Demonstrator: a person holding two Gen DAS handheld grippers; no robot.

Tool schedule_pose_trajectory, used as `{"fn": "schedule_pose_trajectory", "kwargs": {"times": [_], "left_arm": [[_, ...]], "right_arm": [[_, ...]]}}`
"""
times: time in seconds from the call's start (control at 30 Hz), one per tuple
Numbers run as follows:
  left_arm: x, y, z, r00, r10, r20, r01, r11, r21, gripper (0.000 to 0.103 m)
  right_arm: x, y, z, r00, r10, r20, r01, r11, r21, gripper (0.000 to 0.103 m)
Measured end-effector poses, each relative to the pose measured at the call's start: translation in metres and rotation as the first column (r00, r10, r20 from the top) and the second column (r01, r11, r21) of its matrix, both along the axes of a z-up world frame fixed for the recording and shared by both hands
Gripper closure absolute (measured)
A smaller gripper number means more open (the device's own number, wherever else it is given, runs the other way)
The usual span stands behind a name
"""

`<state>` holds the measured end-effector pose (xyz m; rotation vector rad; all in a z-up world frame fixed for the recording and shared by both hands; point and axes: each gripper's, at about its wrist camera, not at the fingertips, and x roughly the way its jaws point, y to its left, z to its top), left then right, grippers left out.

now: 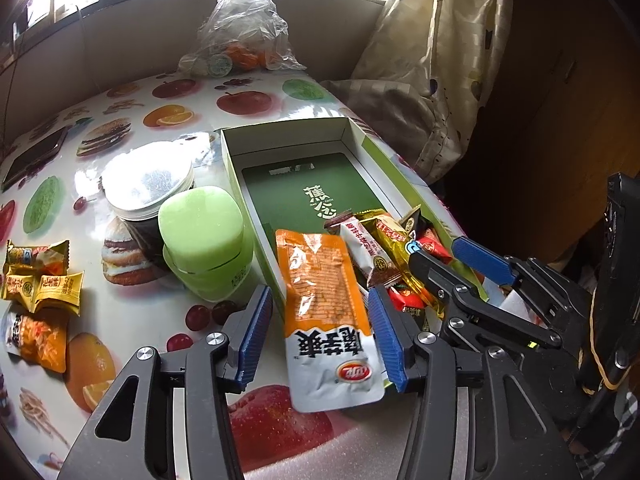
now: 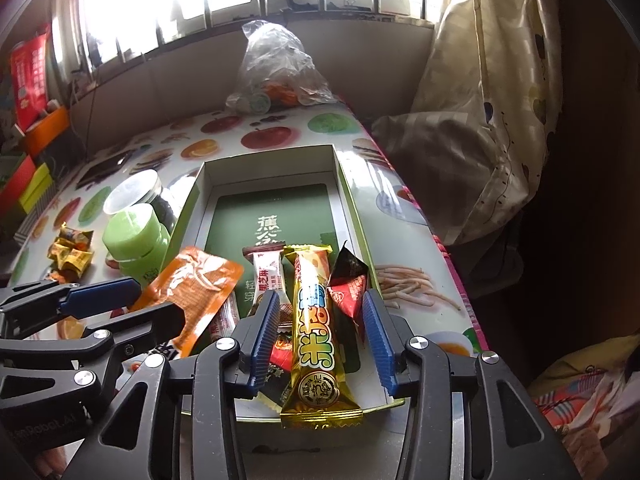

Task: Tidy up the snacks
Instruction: 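Lower both snacks into the green box and open both tools, then move both tools back to the snack pile and grasp the gold peanut candy with the right tool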

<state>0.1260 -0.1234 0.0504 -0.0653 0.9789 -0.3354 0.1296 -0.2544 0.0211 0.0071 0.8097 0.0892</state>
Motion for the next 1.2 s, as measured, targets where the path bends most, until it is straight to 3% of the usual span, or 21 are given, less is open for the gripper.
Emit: {"fn": "schedule_pose_trajectory", "kwargs": {"times": [0.73, 1.2], "left_arm": [[-0.029, 0.036, 0.021, 0.997, 0.058, 0.06, -0.057, 0.998, -0.011, 0.052], [-0.044, 0.095, 0.021, 0.981, 0.181, 0.068, -0.181, 0.984, -0.01, 0.052]], "right_arm": [[-0.021, 0.021, 0.022, 0.999, 0.014, 0.046, -0.015, 1.0, 0.01, 0.057], [-0.026, 0.066, 0.03, 0.988, 0.135, 0.071, -0.138, 0.99, 0.032, 0.057]]}}
